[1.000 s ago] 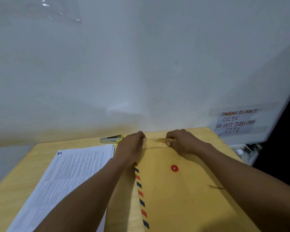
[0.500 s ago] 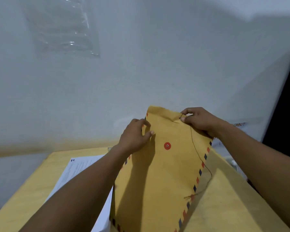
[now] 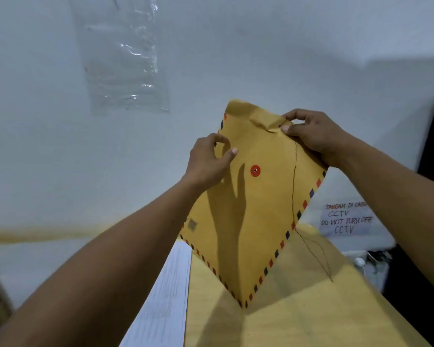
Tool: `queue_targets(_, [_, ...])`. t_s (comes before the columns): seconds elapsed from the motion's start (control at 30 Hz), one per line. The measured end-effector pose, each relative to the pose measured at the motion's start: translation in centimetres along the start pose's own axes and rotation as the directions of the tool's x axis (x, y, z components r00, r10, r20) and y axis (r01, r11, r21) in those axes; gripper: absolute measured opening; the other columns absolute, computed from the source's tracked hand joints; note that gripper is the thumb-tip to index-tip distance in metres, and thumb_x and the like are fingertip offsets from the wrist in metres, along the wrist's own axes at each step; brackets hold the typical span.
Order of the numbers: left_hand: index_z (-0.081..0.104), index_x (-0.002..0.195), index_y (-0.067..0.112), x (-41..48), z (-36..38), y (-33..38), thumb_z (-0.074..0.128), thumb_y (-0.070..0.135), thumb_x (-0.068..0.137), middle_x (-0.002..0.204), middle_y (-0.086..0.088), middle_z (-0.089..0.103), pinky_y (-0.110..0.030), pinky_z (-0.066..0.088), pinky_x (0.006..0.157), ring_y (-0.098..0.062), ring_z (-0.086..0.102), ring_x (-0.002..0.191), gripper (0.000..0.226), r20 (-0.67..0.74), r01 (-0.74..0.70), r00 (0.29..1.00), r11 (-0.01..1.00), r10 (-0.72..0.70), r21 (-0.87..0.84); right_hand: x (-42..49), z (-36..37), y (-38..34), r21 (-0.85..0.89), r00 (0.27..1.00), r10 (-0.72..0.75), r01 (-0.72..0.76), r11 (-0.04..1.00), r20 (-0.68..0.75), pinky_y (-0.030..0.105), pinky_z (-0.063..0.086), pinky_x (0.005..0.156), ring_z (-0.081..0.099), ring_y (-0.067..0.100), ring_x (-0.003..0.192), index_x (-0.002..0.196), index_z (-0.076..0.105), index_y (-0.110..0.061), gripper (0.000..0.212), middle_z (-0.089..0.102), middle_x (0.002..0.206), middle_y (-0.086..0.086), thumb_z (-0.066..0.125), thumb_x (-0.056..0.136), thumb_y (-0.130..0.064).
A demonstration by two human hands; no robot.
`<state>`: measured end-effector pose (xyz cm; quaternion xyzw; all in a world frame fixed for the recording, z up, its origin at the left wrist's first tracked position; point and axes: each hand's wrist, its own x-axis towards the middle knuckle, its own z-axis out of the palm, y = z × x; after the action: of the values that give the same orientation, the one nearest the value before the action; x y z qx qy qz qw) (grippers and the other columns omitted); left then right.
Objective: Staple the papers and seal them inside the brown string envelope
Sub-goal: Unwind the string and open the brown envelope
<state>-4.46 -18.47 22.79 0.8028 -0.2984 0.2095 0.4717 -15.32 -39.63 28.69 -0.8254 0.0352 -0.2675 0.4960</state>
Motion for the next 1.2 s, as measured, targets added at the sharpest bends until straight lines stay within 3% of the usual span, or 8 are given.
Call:
queue_targets(0.2, [0.059, 0.132, 0.023, 0.4, -6.3, 0.2, 0.063, 0.047, 0.095, 0.143, -0.005, 0.049, -0.031, 0.041, 0.103, -0.021, 0.048, 0.133, 0.044, -0.143, -0.022, 0.989, 0.988, 0.045, 0.154, -0.4, 6.4, -2.1, 0.304, 0.995, -0.051, 0.022, 0.953, 0.09, 0.032, 0.058, 0.065, 0.067, 0.016, 0.071, 0.108, 0.068, -0.022, 0.012, 0.071, 0.092, 0.005, 0.062, 0.098, -0.02])
queue_targets(0.4, [0.06, 0.129, 0.026, -4.2, -11.1, -4.8, 0.064, 0.055, 0.092, 0.141, -0.002, 0.054, -0.029, 0.037, 0.098, -0.02, 0.049, 0.133, 0.047, -0.066, 0.137, 0.99, 0.965, -0.125, 0.222, -2.6, 17.6, 0.8, 0.636, 0.959, 0.07, -0.235, 0.735, 0.274, 0.034, 0.056, 0.066, 0.068, 0.017, 0.073, 0.111, 0.06, -0.018, 0.015, 0.07, 0.094, 0.008, 0.054, 0.102, -0.009])
queue_targets(0.57, [0.061, 0.128, 0.025, -11.5, -12.0, -11.5, 0.071, 0.059, 0.084, 0.133, -0.001, 0.06, -0.038, 0.049, 0.099, -0.021, 0.058, 0.123, 0.056, 0.095, 0.334, 0.922, 0.896, -0.375, 0.293, -7.6, 26.2, 6.1, 0.585, 0.857, 0.238, -0.491, 0.646, 0.457, 0.038, 0.055, 0.066, 0.067, 0.025, 0.082, 0.118, 0.059, -0.015, 0.019, 0.069, 0.102, 0.013, 0.05, 0.103, -0.007])
queue_targets(0.7, [0.061, 0.126, 0.024, -16.5, -10.9, -15.4, 0.071, 0.061, 0.083, 0.129, -0.002, 0.063, -0.032, 0.05, 0.086, -0.016, 0.059, 0.113, 0.058, 0.159, 0.422, 0.857, 0.845, -0.49, 0.327, -10.5, 29.2, 8.6, 0.523, 0.796, 0.318, -0.586, 0.619, 0.516, 0.038, 0.054, 0.067, 0.065, 0.024, 0.08, 0.122, 0.056, -0.011, 0.021, 0.066, 0.102, 0.013, 0.048, 0.103, -0.005])
queue_targets(0.9, [0.06, 0.128, 0.023, -18.5, -9.5, -16.0, 0.072, 0.063, 0.08, 0.126, 0.001, 0.063, -0.026, 0.046, 0.074, -0.016, 0.058, 0.109, 0.063, 0.167, 0.458, 0.839, 0.838, -0.518, 0.298, -11.8, 30.2, 9.2, 0.407, 0.713, 0.36, -0.662, 0.63, 0.602, 0.04, 0.058, 0.068, 0.065, 0.026, 0.08, 0.115, 0.058, -0.01, 0.015, 0.066, 0.098, 0.013, 0.049, 0.103, -0.008])
queue_targets(1.03, [0.062, 0.123, 0.023, -18.9, -8.7, -16.5, 0.072, 0.041, 0.089, 0.125, -0.001, 0.065, -0.032, 0.054, 0.084, -0.019, 0.061, 0.11, 0.04, 0.135, 0.47, 0.839, 0.827, -0.528, 0.309, -11.4, 30.2, 9.8, 0.243, 0.701, 0.397, -0.626, 0.742, 0.593, 0.043, 0.061, 0.068, 0.067, 0.028, 0.08, 0.108, 0.06, -0.004, 0.011, 0.067, 0.098, 0.015, 0.053, 0.101, -0.01])
queue_targets(1.1, [0.062, 0.121, 0.025, -19.0, -8.6, -16.7, 0.066, 0.03, 0.093, 0.126, -0.001, 0.066, -0.036, 0.058, 0.086, -0.02, 0.063, 0.107, 0.028, 0.082, 0.461, 0.856, 0.826, -0.51, 0.324, -11.3, 30.3, 10.3, 0.126, 0.705, 0.433, -0.591, 0.797, 0.562, 0.038, 0.062, 0.061, 0.065, 0.024, 0.067, 0.104, 0.059, -0.001, 0.01, 0.066, 0.089, 0.016, 0.056, 0.099, -0.009])
queue_targets(1.2, [0.057, 0.112, 0.03, -19.1, -8.8, -17.1, 0.058, 0.017, 0.097, 0.124, 0.002, 0.064, -0.029, 0.053, 0.065, -0.017, 0.062, 0.09, 0.02, 0.052, 0.351, 0.908, 0.822, -0.417, 0.449, -11.4, 30.4, 11.0, 0.0, 0.686, 0.486, -0.578, 0.816, 0.542, 0.03, 0.051, 0.044, 0.059, 0.023, 0.05, 0.09, 0.057, -0.001, 0.005, 0.062, 0.064, 0.017, 0.057, 0.095, -0.002])
